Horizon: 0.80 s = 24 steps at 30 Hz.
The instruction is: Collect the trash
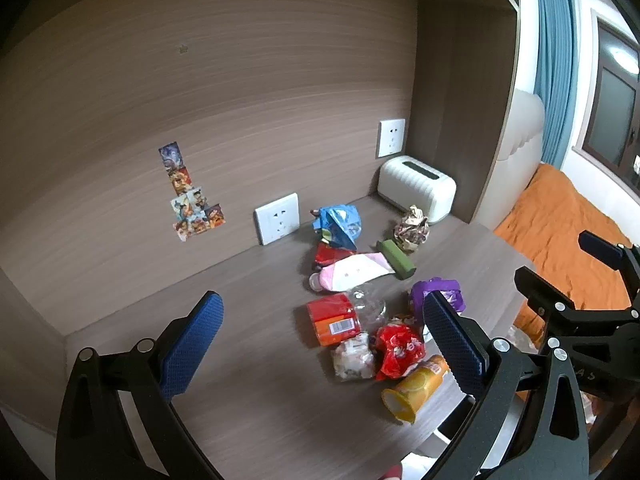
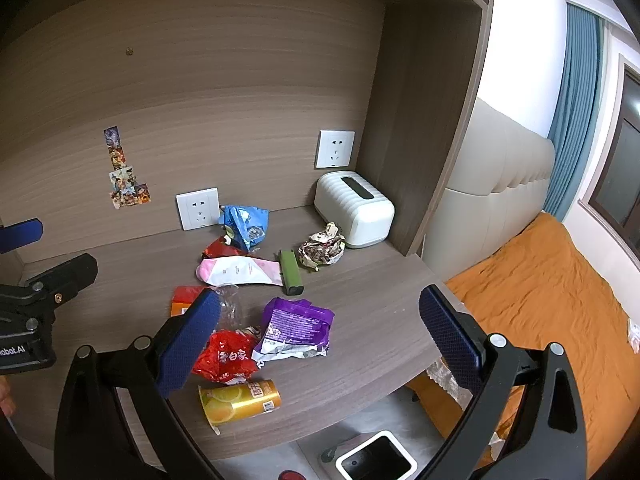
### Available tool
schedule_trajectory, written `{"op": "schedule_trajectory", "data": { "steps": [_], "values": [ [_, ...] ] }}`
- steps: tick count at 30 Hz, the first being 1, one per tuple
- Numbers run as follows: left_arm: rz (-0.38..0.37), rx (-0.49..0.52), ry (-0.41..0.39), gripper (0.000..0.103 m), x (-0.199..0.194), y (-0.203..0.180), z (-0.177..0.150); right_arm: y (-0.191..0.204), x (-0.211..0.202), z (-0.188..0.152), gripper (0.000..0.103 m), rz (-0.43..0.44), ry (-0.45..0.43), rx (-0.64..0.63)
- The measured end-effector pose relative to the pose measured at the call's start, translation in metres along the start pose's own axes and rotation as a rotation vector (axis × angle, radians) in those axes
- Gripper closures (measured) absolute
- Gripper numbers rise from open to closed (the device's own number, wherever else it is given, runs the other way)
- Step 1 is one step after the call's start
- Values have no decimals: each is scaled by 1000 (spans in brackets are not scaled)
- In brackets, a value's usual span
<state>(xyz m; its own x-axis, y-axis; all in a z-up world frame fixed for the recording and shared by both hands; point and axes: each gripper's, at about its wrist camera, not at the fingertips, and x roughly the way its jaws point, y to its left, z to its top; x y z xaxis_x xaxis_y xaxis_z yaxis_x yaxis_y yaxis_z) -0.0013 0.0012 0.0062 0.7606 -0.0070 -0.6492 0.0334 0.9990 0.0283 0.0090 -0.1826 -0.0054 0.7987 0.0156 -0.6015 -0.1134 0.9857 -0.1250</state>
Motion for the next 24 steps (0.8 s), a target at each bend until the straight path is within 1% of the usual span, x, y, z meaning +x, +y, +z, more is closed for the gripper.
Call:
{"op": "schedule_trajectory", "data": {
  "steps": [3, 10, 24],
  "values": [
    [0, 0, 2, 5, 0, 1, -1, -1, 0, 1, 4, 11, 5, 3],
    [-26, -8, 18, 5, 1, 1, -1, -2, -1, 2, 4, 15, 5, 10],
    [-28, 2, 19, 5, 1, -2, 1, -2, -2, 1, 4, 10, 5, 8]
  ]
}}
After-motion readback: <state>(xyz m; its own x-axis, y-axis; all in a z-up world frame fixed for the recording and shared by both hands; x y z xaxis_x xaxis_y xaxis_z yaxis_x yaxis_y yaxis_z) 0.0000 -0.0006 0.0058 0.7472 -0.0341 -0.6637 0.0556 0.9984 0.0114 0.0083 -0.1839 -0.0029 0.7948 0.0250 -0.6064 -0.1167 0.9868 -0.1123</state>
